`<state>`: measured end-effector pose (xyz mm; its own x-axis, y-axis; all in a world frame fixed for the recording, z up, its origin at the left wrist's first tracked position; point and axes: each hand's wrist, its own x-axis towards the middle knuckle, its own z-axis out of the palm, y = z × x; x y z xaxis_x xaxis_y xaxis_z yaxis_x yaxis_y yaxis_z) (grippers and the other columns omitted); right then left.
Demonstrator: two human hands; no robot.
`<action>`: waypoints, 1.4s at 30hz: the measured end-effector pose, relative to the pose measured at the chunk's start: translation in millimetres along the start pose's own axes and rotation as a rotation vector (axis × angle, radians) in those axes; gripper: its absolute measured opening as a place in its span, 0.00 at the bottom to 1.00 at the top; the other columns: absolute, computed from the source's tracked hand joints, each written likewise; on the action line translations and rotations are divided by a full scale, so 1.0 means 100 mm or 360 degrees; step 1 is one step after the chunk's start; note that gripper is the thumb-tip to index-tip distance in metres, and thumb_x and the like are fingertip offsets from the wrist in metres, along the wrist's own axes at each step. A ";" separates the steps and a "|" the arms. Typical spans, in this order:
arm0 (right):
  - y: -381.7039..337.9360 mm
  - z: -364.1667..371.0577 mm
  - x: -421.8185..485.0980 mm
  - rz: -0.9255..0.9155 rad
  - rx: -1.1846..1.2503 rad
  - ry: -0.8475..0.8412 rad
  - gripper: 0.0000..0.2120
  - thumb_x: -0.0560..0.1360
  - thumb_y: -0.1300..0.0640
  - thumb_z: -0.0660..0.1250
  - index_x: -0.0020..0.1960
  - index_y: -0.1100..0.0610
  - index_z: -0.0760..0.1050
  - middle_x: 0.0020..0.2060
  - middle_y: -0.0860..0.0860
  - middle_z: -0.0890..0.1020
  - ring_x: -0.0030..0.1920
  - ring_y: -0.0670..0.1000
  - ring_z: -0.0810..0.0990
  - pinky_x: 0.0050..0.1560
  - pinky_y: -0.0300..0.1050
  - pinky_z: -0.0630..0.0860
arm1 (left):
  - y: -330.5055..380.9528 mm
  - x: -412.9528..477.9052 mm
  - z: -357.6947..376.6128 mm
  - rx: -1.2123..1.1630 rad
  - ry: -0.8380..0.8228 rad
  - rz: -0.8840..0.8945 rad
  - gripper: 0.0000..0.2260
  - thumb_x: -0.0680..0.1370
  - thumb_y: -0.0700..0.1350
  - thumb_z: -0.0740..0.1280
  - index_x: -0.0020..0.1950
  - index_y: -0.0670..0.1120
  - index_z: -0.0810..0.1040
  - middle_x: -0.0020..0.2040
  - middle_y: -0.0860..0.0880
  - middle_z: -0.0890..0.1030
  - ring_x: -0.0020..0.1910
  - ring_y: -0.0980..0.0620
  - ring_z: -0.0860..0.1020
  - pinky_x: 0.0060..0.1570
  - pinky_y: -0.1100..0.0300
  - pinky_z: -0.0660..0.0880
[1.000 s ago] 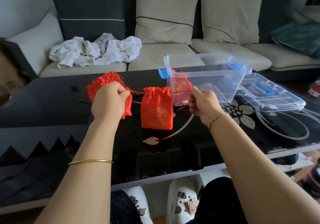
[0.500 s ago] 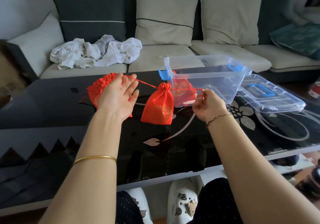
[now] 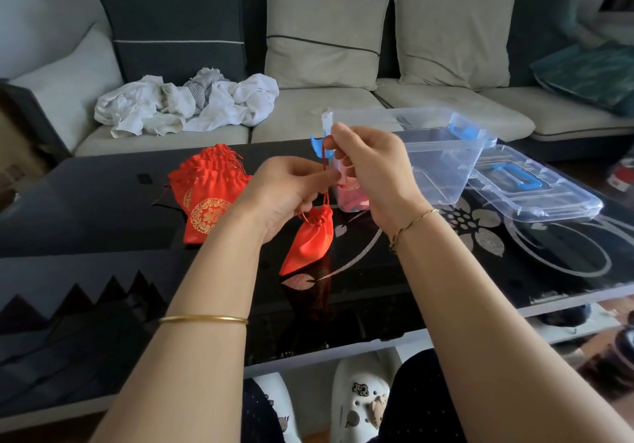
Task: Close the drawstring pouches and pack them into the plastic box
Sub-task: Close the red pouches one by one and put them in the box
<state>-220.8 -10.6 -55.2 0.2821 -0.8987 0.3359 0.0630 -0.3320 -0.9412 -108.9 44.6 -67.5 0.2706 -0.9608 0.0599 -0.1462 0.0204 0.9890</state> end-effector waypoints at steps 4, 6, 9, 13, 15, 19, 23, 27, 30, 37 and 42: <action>0.10 -0.01 0.04 0.0303 0.0079 -0.0045 0.19 0.80 0.47 0.56 0.41 0.58 0.78 0.33 0.50 0.77 0.30 0.45 0.71 0.29 0.36 0.68 | 0.00 0.02 -0.01 -0.0099 0.0070 -0.0002 0.05 0.75 0.40 0.69 0.42 0.40 0.81 0.29 0.50 0.73 0.25 0.59 0.66 0.25 0.67 0.63; 0.18 -0.02 0.04 0.0514 -0.0099 -0.0181 0.22 0.80 0.43 0.53 0.44 0.58 0.77 0.35 0.51 0.78 0.31 0.47 0.71 0.33 0.41 0.67 | 0.00 0.01 -0.01 -0.0146 0.0072 -0.0010 0.05 0.77 0.39 0.67 0.44 0.39 0.81 0.29 0.51 0.74 0.23 0.60 0.66 0.24 0.69 0.64; 0.25 -0.02 0.03 0.0656 -0.0237 -0.0259 0.23 0.80 0.42 0.52 0.48 0.59 0.76 0.34 0.52 0.78 0.32 0.49 0.73 0.34 0.43 0.68 | 0.00 0.01 -0.02 -0.0191 0.0066 -0.0009 0.05 0.77 0.38 0.66 0.46 0.38 0.81 0.30 0.51 0.73 0.23 0.60 0.66 0.24 0.70 0.63; 0.27 -0.08 0.05 0.0588 -0.0165 0.0035 0.17 0.81 0.48 0.53 0.44 0.58 0.73 0.34 0.52 0.76 0.34 0.50 0.74 0.37 0.45 0.73 | 0.01 0.00 -0.02 -0.0294 0.0063 -0.0011 0.06 0.77 0.37 0.66 0.42 0.40 0.81 0.31 0.50 0.74 0.24 0.60 0.66 0.23 0.70 0.62; 0.25 -0.11 0.04 0.0558 -0.0147 0.0003 0.15 0.80 0.50 0.55 0.44 0.57 0.74 0.34 0.51 0.76 0.34 0.50 0.74 0.39 0.46 0.74 | 0.01 0.00 -0.02 -0.0298 0.0067 -0.0023 0.06 0.77 0.37 0.66 0.43 0.40 0.81 0.32 0.50 0.74 0.25 0.60 0.66 0.24 0.70 0.63; 0.25 -0.09 0.01 0.0462 -0.0219 -0.0289 0.17 0.79 0.48 0.59 0.44 0.59 0.78 0.34 0.51 0.79 0.36 0.49 0.76 0.43 0.47 0.76 | 0.02 0.01 -0.01 -0.0331 0.0073 -0.0042 0.06 0.77 0.37 0.65 0.43 0.41 0.81 0.32 0.50 0.73 0.25 0.60 0.66 0.24 0.70 0.62; 0.26 -0.09 0.02 0.0312 -0.0181 -0.0361 0.12 0.79 0.55 0.62 0.43 0.62 0.77 0.31 0.50 0.75 0.31 0.47 0.71 0.35 0.40 0.70 | 0.00 0.01 -0.01 -0.0311 0.0094 -0.0024 0.06 0.78 0.38 0.64 0.44 0.42 0.81 0.33 0.50 0.75 0.27 0.60 0.68 0.25 0.70 0.65; 0.18 -0.19 0.02 0.0478 -0.0039 -0.0558 0.11 0.76 0.58 0.63 0.36 0.57 0.74 0.29 0.51 0.75 0.31 0.47 0.73 0.36 0.42 0.70 | -0.02 0.01 -0.05 -0.0227 0.0215 -0.0026 0.05 0.77 0.38 0.66 0.46 0.43 0.81 0.36 0.50 0.80 0.31 0.59 0.73 0.28 0.71 0.70; 0.18 -0.19 -0.03 0.0548 -0.0501 -0.0717 0.12 0.76 0.55 0.64 0.34 0.55 0.75 0.30 0.50 0.77 0.31 0.46 0.74 0.35 0.40 0.70 | -0.04 0.02 -0.05 -0.0140 0.0175 -0.0011 0.07 0.76 0.34 0.66 0.45 0.44 0.81 0.38 0.49 0.82 0.34 0.58 0.76 0.31 0.71 0.72; 0.29 -0.06 0.02 0.0334 -0.0008 -0.0299 0.09 0.79 0.61 0.59 0.44 0.56 0.77 0.39 0.54 0.82 0.39 0.51 0.80 0.46 0.47 0.79 | -0.02 0.03 0.03 0.0481 0.0129 0.0431 0.09 0.76 0.32 0.65 0.50 0.45 0.79 0.39 0.52 0.79 0.34 0.62 0.76 0.36 0.71 0.73; 0.32 -0.08 0.01 0.0602 0.0295 -0.0404 0.09 0.79 0.61 0.59 0.45 0.57 0.77 0.36 0.52 0.81 0.35 0.49 0.80 0.42 0.44 0.76 | -0.12 0.06 0.10 0.0988 0.0382 0.0889 0.12 0.73 0.34 0.67 0.53 0.45 0.81 0.46 0.53 0.80 0.47 0.55 0.78 0.51 0.62 0.74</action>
<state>-226.2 -24.0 -84.7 0.5409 -0.8406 -0.0289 0.0739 0.0817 -0.9939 -115.1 35.5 -80.3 0.1876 -0.7695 0.6105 -0.7912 0.2499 0.5581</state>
